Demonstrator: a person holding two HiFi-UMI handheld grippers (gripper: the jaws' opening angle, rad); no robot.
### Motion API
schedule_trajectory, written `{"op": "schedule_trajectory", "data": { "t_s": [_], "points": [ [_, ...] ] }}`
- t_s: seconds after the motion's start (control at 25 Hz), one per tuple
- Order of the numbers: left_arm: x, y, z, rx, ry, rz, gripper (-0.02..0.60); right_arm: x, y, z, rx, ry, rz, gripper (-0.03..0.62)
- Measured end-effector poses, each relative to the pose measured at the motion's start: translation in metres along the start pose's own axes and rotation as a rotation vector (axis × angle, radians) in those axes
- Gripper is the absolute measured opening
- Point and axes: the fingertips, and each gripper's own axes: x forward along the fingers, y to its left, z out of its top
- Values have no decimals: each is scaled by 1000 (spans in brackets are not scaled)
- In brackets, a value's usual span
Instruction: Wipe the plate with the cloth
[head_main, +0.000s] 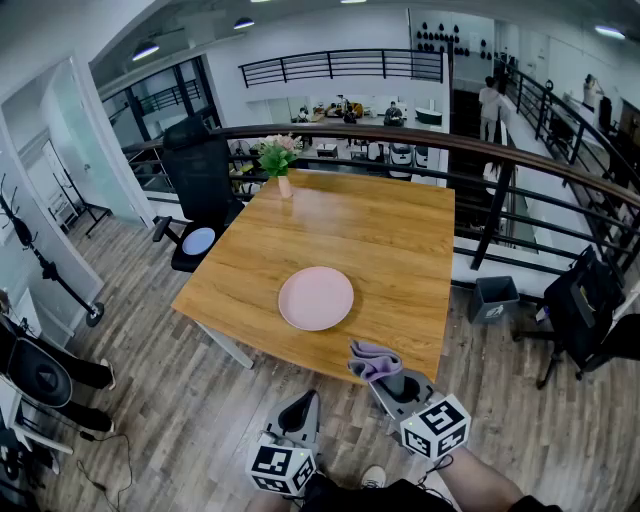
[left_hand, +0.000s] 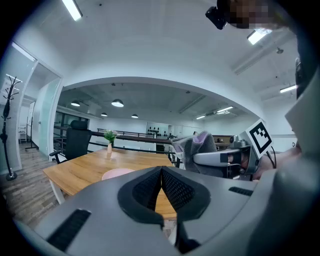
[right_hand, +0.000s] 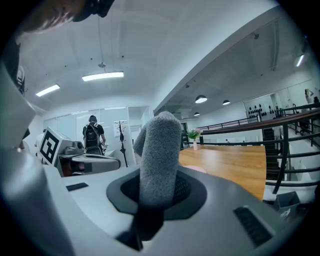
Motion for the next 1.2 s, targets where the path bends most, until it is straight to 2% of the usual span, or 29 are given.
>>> {"op": "schedule_trajectory", "data": {
  "t_s": [0.56,0.84,1.2],
  "points": [
    [-12,6,9,8,-10,4,21,3,18,13,-18,-37,28,74],
    [-13,9,12,21,-8,16,21,3,18,15,-3,-58,51,73],
    [2,32,9,-1,-11,50,21,18,5,12,1,-47,43,73]
  ]
}}
